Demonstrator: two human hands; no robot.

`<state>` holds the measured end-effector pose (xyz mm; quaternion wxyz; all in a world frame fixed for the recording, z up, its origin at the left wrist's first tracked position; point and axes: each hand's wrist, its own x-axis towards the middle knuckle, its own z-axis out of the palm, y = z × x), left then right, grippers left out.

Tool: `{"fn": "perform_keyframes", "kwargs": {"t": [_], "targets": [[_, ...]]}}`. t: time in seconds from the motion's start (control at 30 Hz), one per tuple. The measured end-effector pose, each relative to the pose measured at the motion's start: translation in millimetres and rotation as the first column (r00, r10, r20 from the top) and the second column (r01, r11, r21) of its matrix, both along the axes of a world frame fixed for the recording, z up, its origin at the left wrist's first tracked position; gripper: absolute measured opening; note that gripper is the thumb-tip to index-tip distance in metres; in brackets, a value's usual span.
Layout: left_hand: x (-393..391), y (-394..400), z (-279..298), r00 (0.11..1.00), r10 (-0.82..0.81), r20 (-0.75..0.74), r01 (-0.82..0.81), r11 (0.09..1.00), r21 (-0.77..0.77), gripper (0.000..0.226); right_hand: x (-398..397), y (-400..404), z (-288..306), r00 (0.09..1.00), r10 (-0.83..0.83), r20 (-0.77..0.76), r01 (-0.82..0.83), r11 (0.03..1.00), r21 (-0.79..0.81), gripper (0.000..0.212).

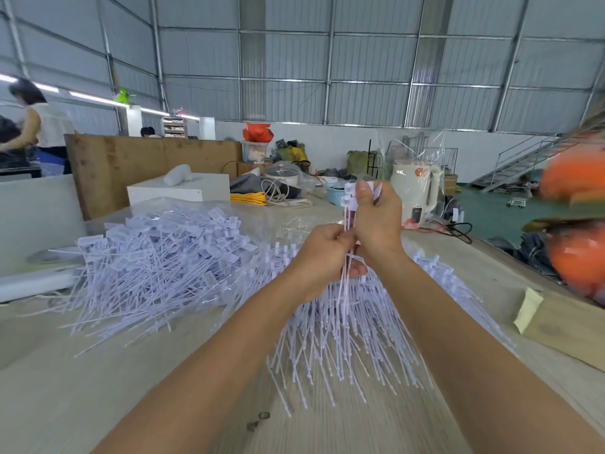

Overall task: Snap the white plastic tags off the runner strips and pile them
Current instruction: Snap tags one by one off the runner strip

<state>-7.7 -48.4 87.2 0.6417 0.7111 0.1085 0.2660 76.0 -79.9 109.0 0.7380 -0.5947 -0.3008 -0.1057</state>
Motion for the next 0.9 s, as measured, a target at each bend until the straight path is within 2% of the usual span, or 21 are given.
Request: {"fn": "perform_keyframes", "kwargs": {"t": [0.07,0.17,0.27,0.33,0.4,0.53,0.6,0.7,0.77,0.9], "targets": [[0,1,-4,0.999,0.039,0.007,-0.039,0.997,0.072,0.022,-1,3,-2,0.997,0.049,-0.065,-0.049,0.999,-0.004,0.021],[-1,4,-11,0.981,0.186,0.063,-0.190,0.979,0.069,0.030,-10,10,-2,0.986,0.125,-0.111,-0.126,0.992,-0.001,0.023],[-10,9,-19,0.878,0.437,0.195,-0.445,0.896,-0.004,0.039,-23,20,2,0.968,0.230,-0.098,-0.231,0.973,0.010,0.017],[-23,15,-23,0.813,0.513,0.275,-0.524,0.851,-0.039,0.041,-35,30,3,0.957,0.287,-0.045,-0.287,0.958,0.003,0.018],[-39,25,-27,0.780,0.556,0.286,-0.569,0.821,-0.044,0.043,-51,41,-1,0.938,0.347,0.001,-0.347,0.937,-0.035,0.019],[-81,62,-40,0.796,0.568,0.211,-0.566,0.821,-0.073,0.040,-77,73,-17,0.881,0.473,-0.001,-0.469,0.873,-0.138,0.017],[-108,86,-47,0.802,0.580,0.142,-0.590,0.807,0.033,0.042,-88,89,-25,0.841,0.541,-0.017,-0.535,0.824,-0.189,0.013],[-144,126,-55,0.770,0.638,0.019,-0.616,0.735,0.284,0.042,-101,111,-37,0.777,0.617,-0.123,-0.621,0.721,-0.307,0.034],[-159,153,-59,0.730,0.679,-0.077,-0.608,0.697,0.379,0.033,-103,124,-42,0.789,0.586,-0.185,-0.600,0.667,-0.443,0.039],[-161,192,-64,0.679,0.713,-0.176,-0.596,0.676,0.434,0.041,-92,146,-48,0.843,0.495,-0.212,-0.494,0.555,-0.669,0.027]]}}
